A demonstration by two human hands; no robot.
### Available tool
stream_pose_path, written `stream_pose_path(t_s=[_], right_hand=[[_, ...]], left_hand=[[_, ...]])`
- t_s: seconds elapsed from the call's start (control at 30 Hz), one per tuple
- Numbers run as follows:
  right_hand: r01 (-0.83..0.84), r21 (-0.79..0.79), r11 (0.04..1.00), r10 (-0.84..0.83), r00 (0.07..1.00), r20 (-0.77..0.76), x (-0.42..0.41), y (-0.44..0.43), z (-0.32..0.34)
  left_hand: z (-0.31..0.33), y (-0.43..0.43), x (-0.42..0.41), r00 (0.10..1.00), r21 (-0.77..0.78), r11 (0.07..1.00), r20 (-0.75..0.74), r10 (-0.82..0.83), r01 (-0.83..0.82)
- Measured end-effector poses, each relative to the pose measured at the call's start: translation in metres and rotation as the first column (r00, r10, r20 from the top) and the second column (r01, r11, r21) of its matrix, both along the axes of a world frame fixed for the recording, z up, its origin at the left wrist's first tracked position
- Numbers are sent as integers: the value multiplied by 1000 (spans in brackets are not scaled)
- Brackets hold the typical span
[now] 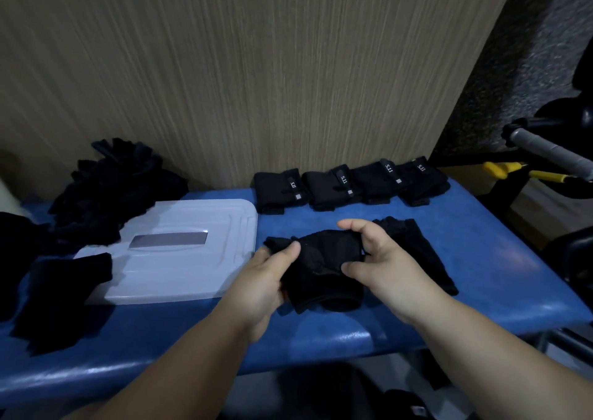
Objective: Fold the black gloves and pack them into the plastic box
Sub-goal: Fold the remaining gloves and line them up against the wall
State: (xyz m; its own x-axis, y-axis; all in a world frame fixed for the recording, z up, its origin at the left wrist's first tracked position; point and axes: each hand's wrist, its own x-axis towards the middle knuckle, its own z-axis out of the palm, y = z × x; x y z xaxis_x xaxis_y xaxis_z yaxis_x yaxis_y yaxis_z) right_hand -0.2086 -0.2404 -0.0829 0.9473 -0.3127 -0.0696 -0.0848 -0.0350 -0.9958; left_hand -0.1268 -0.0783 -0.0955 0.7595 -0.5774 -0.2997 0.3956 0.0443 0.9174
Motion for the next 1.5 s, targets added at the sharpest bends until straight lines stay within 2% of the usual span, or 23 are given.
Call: stream_pose_path(t_s=[0.2, 0.27, 0.33, 0.37, 0.43, 0.5, 0.57, 0.67, 0.77, 0.9, 0.97, 1.1, 1.23, 1.33, 1.4, 1.43, 1.5], right_hand=[[-105, -134, 985, 105, 994, -7, -3, -11, -2], [-123, -183, 975, 121, 992, -19, -2, -13, -3], [-108, -342, 934, 99, 994, -43, -1, -14, -6], [-83, -475, 876, 57, 996, -68, 0, -15, -7], [-26, -733, 680, -52, 995, -84, 0, -16, -9], [11, -850, 526, -60, 998, -24, 0, -13, -8], [-27, -896, 444, 44, 999, -8, 2, -8, -8], [-221, -900, 377, 184, 970, -161, 2, -1, -13], [-402, -853, 334, 217, 913, -345, 2, 1, -19], [-483, -835, 263, 199, 874, -443, 1, 4, -18], [-492, -832, 256, 205, 869, -450, 1, 5, -16], [-461, -844, 274, 215, 885, -413, -2, 5, -13], [-318, -899, 301, 181, 945, -273, -7, -7, -2], [-72, -918, 390, -40, 995, -95, -12, -32, 10], [76, -877, 475, -265, 962, -60, -16, -57, 12], [102, -854, 509, -370, 923, -110, -19, -68, 14], [5, -836, 548, -491, 811, -317, -25, -86, 13]], left_hand=[[0, -2, -3, 990, 115, 988, 101, 95, -107], [-2, -1, -2, 961, 274, 952, 269, 63, -139], [-5, 1, -1, 885, 446, 872, 464, -35, -200], [-6, 2, 0, 842, 500, 833, 534, -82, -236], [-7, 4, 2, 783, 566, 773, 603, -153, -285], [-6, 5, 3, 781, 598, 751, 596, -184, -279], [-5, 5, 4, 791, 605, 752, 581, -191, -262], [-3, 2, 5, 804, 581, 775, 570, -168, -250], [-3, 1, 6, 846, 501, 836, 525, -91, -221], [-6, -2, 6, 860, 406, 901, 504, -80, -154], [-9, -3, 5, 818, 427, 893, 559, -137, -142], [-21, -2, 3, 613, 531, 826, 722, -321, -192], [-30, -4, 4, 443, 561, 798, 787, -430, -222], [-33, -5, 5, 385, 562, 809, 795, -470, -172], [-34, -5, 5, 371, 561, 817, 793, -484, -134], [-34, -5, 5, 367, 568, 815, 787, -496, -117], [-34, -6, 6, 355, 574, 814, 782, -513, -90]])
